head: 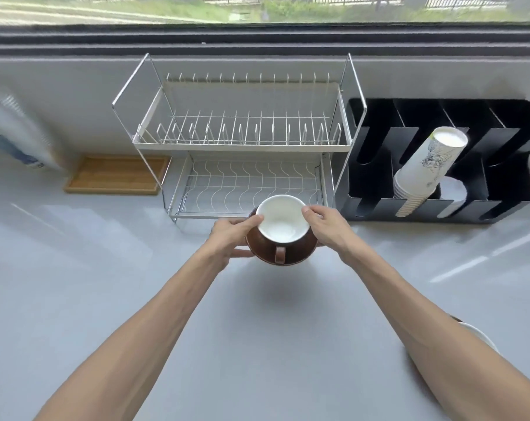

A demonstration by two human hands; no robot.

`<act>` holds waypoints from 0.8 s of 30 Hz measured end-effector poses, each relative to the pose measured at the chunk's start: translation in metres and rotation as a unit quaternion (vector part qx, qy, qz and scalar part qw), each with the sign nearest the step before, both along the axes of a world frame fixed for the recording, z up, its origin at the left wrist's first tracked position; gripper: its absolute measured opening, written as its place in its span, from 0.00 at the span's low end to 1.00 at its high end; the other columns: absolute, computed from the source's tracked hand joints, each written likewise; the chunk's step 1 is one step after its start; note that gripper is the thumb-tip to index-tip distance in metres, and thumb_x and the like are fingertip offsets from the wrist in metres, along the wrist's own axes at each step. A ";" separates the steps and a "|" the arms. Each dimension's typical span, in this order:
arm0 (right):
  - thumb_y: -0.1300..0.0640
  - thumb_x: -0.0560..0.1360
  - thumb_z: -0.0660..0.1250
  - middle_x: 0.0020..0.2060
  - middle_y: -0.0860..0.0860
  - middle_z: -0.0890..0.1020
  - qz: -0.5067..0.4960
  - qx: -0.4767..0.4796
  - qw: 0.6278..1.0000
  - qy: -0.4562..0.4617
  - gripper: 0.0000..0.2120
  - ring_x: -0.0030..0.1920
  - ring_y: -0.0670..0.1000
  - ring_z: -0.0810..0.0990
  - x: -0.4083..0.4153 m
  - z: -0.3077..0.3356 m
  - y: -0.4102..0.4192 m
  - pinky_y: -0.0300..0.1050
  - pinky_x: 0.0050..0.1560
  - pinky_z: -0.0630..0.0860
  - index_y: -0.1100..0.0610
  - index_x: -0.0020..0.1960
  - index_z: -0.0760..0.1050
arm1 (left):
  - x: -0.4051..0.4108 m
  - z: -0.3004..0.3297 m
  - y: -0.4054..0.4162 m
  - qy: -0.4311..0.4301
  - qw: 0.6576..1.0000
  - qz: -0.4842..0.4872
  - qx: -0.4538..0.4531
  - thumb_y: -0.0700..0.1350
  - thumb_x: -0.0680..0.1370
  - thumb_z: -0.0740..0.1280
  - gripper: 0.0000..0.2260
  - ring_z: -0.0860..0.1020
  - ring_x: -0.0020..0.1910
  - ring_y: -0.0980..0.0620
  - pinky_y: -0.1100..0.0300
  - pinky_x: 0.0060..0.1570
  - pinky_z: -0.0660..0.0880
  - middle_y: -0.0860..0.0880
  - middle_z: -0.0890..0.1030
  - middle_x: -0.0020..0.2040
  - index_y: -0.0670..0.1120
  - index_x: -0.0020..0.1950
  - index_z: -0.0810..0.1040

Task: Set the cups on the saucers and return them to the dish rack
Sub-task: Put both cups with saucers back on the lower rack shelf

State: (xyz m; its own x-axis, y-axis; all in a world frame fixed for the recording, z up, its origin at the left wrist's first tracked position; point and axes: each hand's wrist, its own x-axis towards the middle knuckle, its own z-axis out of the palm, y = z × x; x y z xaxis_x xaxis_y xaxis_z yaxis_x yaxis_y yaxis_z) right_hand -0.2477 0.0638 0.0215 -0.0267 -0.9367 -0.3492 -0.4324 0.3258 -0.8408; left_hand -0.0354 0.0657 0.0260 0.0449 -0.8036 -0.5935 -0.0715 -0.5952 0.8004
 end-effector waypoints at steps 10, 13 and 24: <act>0.47 0.81 0.56 0.49 0.50 0.82 -0.059 -0.043 0.997 0.001 0.17 0.52 0.52 0.76 0.014 0.000 -0.062 0.50 0.56 0.72 0.54 0.55 0.81 | -0.002 0.003 -0.072 0.007 1.000 0.016 -0.001 0.51 0.74 0.75 0.18 0.84 0.43 0.46 0.51 0.40 0.85 0.42 0.85 0.45 0.38 0.55 0.82; 0.48 0.82 0.54 0.46 0.51 0.80 -0.063 -0.052 0.997 0.012 0.17 0.51 0.53 0.75 0.017 -0.003 -0.078 0.51 0.55 0.72 0.56 0.53 0.79 | -0.004 -0.002 -0.091 0.012 1.000 0.023 0.003 0.51 0.73 0.76 0.19 0.84 0.44 0.45 0.46 0.44 0.85 0.41 0.85 0.45 0.37 0.56 0.82; 0.54 0.83 0.53 0.31 0.47 0.66 -0.133 -0.022 0.990 0.034 0.18 0.33 0.49 0.64 0.023 -0.025 -0.133 0.46 0.33 0.59 0.53 0.33 0.61 | -0.014 -0.026 -0.148 0.026 0.999 0.028 0.025 0.51 0.73 0.76 0.27 0.85 0.44 0.46 0.53 0.35 0.84 0.42 0.86 0.46 0.35 0.65 0.76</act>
State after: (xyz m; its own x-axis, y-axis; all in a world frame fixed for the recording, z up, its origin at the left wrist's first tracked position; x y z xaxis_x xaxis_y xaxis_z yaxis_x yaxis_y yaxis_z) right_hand -0.2247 -0.0689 -0.0033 -0.2961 -0.9078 -0.2970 -0.3926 0.3991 -0.8286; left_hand -0.0497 -0.0827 -0.0002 0.0579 -0.7698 -0.6356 0.0043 -0.6365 0.7713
